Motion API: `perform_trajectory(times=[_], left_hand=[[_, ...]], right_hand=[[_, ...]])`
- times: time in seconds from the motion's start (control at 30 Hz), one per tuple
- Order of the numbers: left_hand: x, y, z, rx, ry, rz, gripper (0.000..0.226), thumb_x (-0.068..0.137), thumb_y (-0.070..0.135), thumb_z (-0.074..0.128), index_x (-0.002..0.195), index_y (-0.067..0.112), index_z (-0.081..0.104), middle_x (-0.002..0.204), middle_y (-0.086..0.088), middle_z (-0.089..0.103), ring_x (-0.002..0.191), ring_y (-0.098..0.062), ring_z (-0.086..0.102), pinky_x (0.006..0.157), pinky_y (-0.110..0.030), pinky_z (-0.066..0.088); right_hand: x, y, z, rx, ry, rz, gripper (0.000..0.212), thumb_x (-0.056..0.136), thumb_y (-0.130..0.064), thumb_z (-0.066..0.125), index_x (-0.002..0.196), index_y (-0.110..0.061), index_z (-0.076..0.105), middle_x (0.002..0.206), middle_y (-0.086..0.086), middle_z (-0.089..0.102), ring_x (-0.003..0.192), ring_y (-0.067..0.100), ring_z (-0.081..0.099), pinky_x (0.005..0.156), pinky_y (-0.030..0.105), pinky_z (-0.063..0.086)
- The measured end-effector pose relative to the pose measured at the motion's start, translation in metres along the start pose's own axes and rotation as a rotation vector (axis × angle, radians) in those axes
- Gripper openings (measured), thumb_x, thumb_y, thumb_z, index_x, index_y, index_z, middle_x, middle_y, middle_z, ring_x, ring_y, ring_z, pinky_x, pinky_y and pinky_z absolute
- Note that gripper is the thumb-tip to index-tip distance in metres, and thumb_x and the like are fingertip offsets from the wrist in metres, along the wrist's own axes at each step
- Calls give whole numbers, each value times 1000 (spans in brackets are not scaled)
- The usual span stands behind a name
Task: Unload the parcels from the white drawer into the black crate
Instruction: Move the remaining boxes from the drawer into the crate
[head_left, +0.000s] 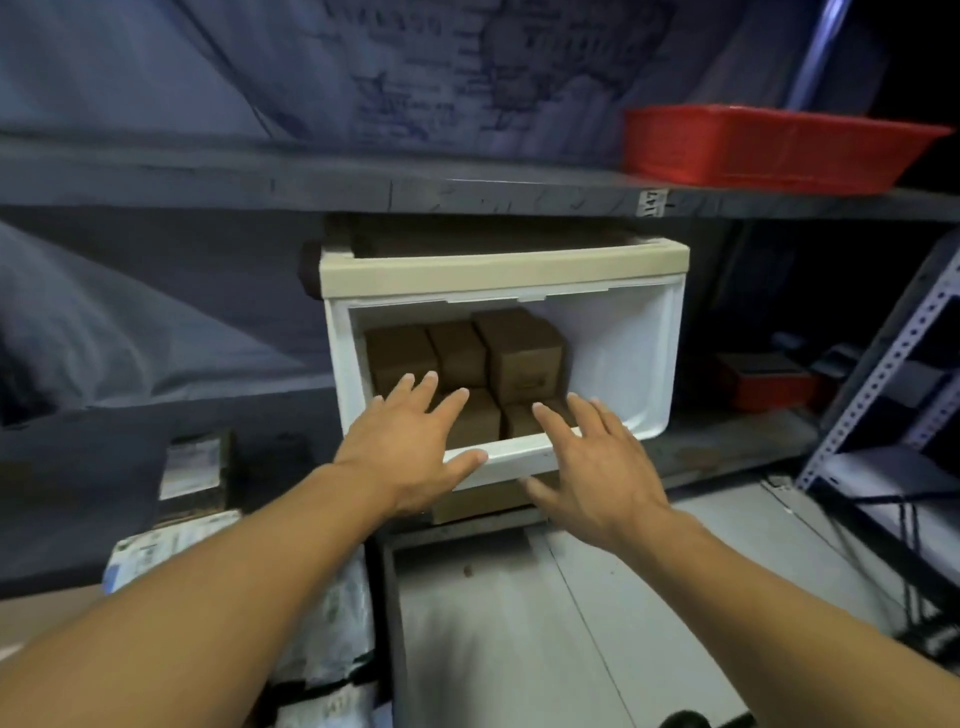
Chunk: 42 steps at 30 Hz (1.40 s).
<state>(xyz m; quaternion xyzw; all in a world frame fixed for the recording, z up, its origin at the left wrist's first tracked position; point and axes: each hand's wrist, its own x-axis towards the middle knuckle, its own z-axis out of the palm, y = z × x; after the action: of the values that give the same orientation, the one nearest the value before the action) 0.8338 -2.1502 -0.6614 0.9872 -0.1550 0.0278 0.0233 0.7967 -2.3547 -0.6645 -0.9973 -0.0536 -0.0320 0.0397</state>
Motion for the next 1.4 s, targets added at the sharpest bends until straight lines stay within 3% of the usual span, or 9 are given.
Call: perform_trajectory(times=[0.2,0.3,0.5,0.7,0.87,1.03,1.2,1.3,1.4], left_hand=[[75,8,25,5,-3,-69,83,93,76,35,161,34,11,170,-6,13,156,-29,9,124,-51,14],[114,10,39,-95,-20,-129,80,93,75,39,158,34,20,162,-7,32,148,-32,32,117,-50,33],[177,24,66,-663,-20,-295,65,95,70,46,149,33,42,142,1,56,126,-25,54,91,-32,43],[225,42,90,-1044,20,-498,77,91,80,37,153,35,41,156,5,45,140,-27,45,107,-35,38],[257,56,92,-1343,96,-650,77,88,82,38,147,35,49,149,1,52,134,-27,50,115,-42,36],[274,59,106,-1485,171,-709,113,40,97,42,135,38,60,131,-1,66,117,-28,63,107,-49,46],[251,68,97,-1541,272,-699,57,85,68,59,125,28,68,112,-2,75,98,-26,73,93,-46,58],[230,76,81,-1557,334,-692,41,91,60,61,115,28,68,107,-4,76,95,-28,73,93,-52,57],[199,85,59,-1643,277,-687,31,95,60,56,119,40,57,116,-2,70,106,-30,65,98,-59,46]], right_hand=[[73,43,28,42,0,33,84,96,-61,53,162,-32,12,170,7,12,156,29,8,126,45,21],[112,59,42,165,-11,90,82,96,-60,54,162,-31,14,169,6,15,155,28,12,122,46,26],[187,87,64,690,44,233,45,100,-53,53,141,-37,47,131,-1,60,115,21,58,90,33,43],[263,102,77,851,58,358,62,106,-56,32,159,-24,31,165,7,32,152,28,27,124,39,19],[292,109,87,947,186,349,50,110,-47,30,157,-32,35,164,-2,36,150,20,33,122,32,20],[290,110,92,1260,43,462,59,105,-58,37,153,-26,43,155,4,47,139,27,46,116,39,36],[255,116,87,1284,16,421,55,103,-59,42,148,-27,49,129,-4,55,120,21,52,105,34,39],[222,112,72,1269,91,374,50,100,-60,47,142,-34,55,132,-5,61,126,23,54,113,46,40],[185,103,47,1289,142,310,42,104,-50,49,142,-35,54,122,-13,58,116,13,51,103,34,42]])
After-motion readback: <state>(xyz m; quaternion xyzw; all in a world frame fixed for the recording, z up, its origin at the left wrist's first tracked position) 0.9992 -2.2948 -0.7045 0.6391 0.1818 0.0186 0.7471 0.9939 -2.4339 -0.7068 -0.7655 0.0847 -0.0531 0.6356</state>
